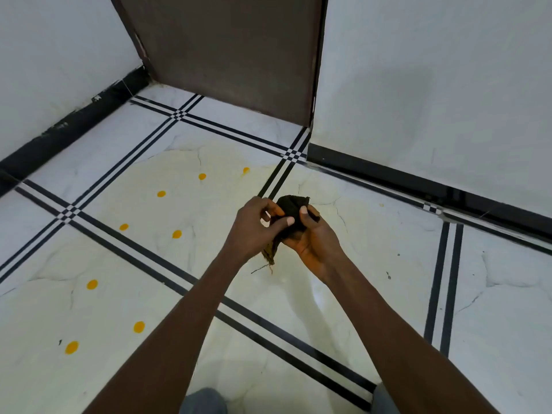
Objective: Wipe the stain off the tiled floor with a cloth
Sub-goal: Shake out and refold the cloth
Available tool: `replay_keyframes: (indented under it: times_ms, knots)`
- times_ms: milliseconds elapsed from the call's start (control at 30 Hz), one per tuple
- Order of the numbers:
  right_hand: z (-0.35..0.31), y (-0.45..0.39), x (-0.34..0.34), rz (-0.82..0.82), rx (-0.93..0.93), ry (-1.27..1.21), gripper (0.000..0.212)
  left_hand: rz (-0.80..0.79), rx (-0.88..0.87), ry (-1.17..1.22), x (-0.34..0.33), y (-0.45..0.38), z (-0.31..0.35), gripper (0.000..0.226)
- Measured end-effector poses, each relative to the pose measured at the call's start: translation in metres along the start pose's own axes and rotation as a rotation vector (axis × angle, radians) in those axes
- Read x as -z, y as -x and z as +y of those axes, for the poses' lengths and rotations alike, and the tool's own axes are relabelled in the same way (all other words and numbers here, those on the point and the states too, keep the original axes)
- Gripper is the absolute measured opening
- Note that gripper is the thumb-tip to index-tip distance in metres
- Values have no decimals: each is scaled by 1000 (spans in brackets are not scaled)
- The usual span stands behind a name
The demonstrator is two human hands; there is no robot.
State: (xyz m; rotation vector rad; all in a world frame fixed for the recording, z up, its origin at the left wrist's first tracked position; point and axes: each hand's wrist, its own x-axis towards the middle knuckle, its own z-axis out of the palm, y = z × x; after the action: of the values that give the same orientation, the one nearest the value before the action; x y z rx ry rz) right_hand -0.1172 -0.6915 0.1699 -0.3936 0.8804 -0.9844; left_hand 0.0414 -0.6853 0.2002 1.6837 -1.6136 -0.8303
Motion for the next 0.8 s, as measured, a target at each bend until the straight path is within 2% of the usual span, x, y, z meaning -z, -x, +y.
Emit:
replay_keyframes:
  times_ms: [233,367,467,600,667,800]
  knots:
    - [-12,10,1,49,37,71,36,-15,-117,-101,-11,0,5,15]
    - [-14,7,18,144,50,105,30,63,7,39,-5,-6,21,16]
    - [-10,10,44,241,33,229,26,114,15,62,6,-19,30,23]
    - [3,15,81,358,-81,455,25,135,-93,52,19,-34,42,20]
    - [8,16,92,382,-131,657,35,93,-143,43,25,-40,49,20]
    - [-8,14,83,280,56,1094,89,-66,-186,27,36,-44,63,24]
